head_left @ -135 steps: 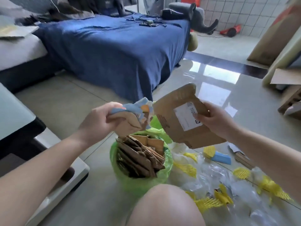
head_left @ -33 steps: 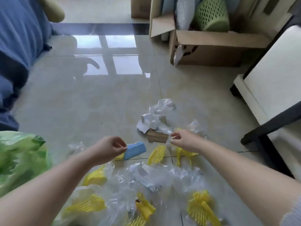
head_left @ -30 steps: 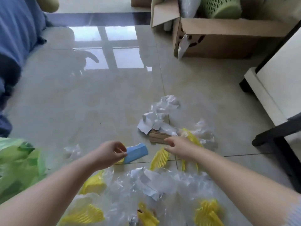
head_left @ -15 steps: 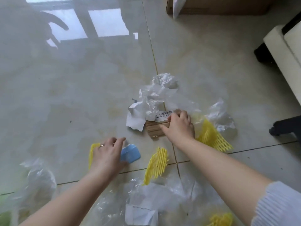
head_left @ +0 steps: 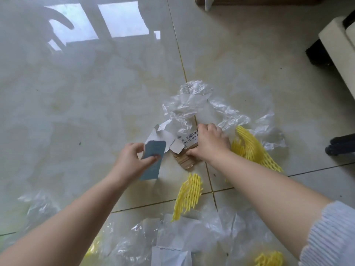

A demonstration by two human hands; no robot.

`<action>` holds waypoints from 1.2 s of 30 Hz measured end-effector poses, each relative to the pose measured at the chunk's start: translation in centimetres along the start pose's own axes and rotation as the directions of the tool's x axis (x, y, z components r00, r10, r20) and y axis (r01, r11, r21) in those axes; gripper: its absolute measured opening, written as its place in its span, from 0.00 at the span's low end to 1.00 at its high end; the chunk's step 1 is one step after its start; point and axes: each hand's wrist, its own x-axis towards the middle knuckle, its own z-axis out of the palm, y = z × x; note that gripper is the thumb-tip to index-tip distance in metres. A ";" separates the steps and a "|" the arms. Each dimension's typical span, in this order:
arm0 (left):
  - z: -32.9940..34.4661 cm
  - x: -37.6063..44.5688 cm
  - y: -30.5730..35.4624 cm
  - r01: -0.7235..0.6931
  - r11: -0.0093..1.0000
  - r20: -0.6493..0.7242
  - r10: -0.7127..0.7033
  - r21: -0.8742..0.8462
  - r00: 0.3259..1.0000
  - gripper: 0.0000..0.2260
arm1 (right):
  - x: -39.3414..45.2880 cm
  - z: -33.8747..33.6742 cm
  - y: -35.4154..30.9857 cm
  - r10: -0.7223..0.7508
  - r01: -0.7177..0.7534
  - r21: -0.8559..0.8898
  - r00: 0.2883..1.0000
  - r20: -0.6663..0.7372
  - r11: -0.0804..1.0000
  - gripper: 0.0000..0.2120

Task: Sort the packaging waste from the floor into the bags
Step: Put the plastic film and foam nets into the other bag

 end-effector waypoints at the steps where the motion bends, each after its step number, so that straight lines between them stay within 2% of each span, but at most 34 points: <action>1: -0.3 0.4 0.1 0.010 1.000 -0.035 -0.009 0.021 0.999 0.12 | -0.1 -0.1 0.1 -0.028 0.027 -0.056 1.000 -0.011 0.998 0.40; 3: -0.6 1.5 0.3 0.005 0.996 -0.073 0.002 0.093 0.997 0.13 | -0.1 -0.3 0.3 -0.084 0.080 -0.137 0.996 -0.024 0.987 0.41; 5: -0.8 2.4 0.7 0.006 0.974 -0.083 0.013 0.225 0.996 0.16 | 0.0 -0.3 0.3 -0.111 0.110 -0.141 0.994 -0.002 0.984 0.43; 9: -0.9 3.8 2.0 0.004 0.866 -0.048 0.024 0.501 0.999 0.11 | -0.1 -0.2 0.6 -0.144 0.145 -0.101 0.989 0.022 0.984 0.43; 12: -0.7 4.4 2.8 -0.017 0.791 0.009 0.015 0.611 1.000 0.13 | -0.2 -0.2 0.9 -0.163 0.164 -0.085 0.986 0.018 0.983 0.42; 14: -0.7 4.4 3.3 -0.045 0.791 0.062 0.009 0.610 0.998 0.13 | -0.3 -0.1 1.0 -0.172 0.172 -0.086 0.985 0.006 0.981 0.42; 16: -0.9 4.5 3.5 -0.133 0.815 0.151 0.056 0.565 0.987 0.08 | -0.4 0.0 1.1 -0.188 0.186 -0.093 0.982 -0.015 0.978 0.41; 17: -1.1 4.6 3.6 -0.198 0.800 0.204 0.097 0.567 0.974 0.12 | -0.5 0.1 1.2 -0.200 0.197 -0.101 0.979 -0.026 0.975 0.40; 19: -1.4 4.7 3.8 -0.338 0.710 0.312 0.174 0.618 0.934 0.19 | -0.6 0.2 1.5 -0.230 0.224 -0.118 0.972 -0.040 0.968 0.39; 22: -1.6 4.7 4.4 -0.505 0.556 0.483 0.201 0.660 0.852 0.21 | -0.7 0.3 1.8 -0.270 0.262 -0.132 0.962 -0.049 0.956 0.35; 24: -1.6 4.5 4.6 -0.543 0.529 0.544 0.172 0.653 0.821 0.18 | -0.9 0.3 2.1 -0.287 0.280 -0.125 0.957 -0.043 0.952 0.31; 28: -0.9 4.0 4.3 -0.608 0.455 0.585 0.209 0.651 0.783 0.15 | -1.5 0.5 2.8 -0.288 0.286 -0.088 0.957 -0.015 0.954 0.26; 30: -0.2 3.3 3.9 -0.607 0.475 0.574 0.234 0.638 0.785 0.16 | -1.9 0.8 2.8 -0.289 0.289 -0.041 0.957 0.008 0.956 0.25; 34: 0.0 1.5 3.4 -0.512 0.670 0.374 0.355 0.537 0.857 0.15 | -2.8 0.6 2.9 -0.264 0.255 0.109 0.961 0.086 0.961 0.21; 36: -0.5 0.2 2.9 -0.435 0.764 0.260 0.350 0.477 0.900 0.12 | -3.5 0.7 3.1 -0.266 0.249 0.169 0.960 0.086 0.954 0.20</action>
